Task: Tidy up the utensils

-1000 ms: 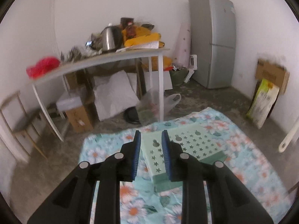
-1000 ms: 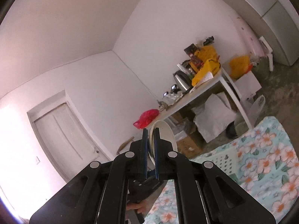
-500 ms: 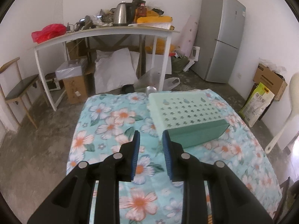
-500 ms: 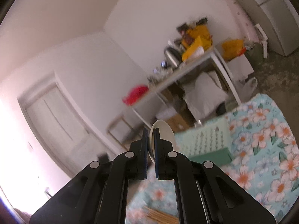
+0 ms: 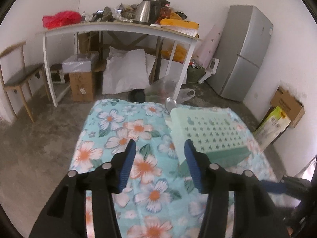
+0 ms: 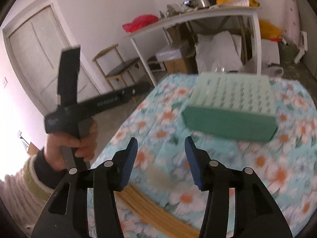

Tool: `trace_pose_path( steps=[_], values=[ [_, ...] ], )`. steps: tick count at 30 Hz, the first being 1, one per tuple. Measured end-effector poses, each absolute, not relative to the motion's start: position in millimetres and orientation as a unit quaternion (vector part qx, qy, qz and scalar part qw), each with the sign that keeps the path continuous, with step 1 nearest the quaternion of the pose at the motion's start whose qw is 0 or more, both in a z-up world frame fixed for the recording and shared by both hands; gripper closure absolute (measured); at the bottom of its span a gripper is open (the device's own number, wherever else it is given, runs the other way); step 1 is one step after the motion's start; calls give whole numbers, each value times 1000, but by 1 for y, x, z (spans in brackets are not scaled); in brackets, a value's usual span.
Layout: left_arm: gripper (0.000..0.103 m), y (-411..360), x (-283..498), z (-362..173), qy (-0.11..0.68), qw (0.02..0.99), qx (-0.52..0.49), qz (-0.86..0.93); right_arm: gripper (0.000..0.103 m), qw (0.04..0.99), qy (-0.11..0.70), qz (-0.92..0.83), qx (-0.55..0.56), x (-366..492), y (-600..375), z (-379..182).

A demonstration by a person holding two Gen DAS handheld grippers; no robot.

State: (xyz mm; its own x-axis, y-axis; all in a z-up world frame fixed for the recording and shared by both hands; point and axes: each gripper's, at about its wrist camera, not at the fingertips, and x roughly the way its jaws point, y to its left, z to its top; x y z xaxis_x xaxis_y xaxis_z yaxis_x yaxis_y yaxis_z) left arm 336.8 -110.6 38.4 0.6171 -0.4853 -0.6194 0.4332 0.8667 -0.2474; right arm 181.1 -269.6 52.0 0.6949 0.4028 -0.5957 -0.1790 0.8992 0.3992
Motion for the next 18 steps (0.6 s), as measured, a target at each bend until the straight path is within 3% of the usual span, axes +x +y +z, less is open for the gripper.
trace_pose_path(
  steps=[6, 18],
  values=[
    [44, -139, 391, 32, 404, 856, -103, -305, 42, 889, 351, 94, 278, 233, -374, 58],
    [40, -196, 509, -38, 550, 758, -223, -271, 40, 775, 473, 29, 418, 359, -469, -43]
  ],
)
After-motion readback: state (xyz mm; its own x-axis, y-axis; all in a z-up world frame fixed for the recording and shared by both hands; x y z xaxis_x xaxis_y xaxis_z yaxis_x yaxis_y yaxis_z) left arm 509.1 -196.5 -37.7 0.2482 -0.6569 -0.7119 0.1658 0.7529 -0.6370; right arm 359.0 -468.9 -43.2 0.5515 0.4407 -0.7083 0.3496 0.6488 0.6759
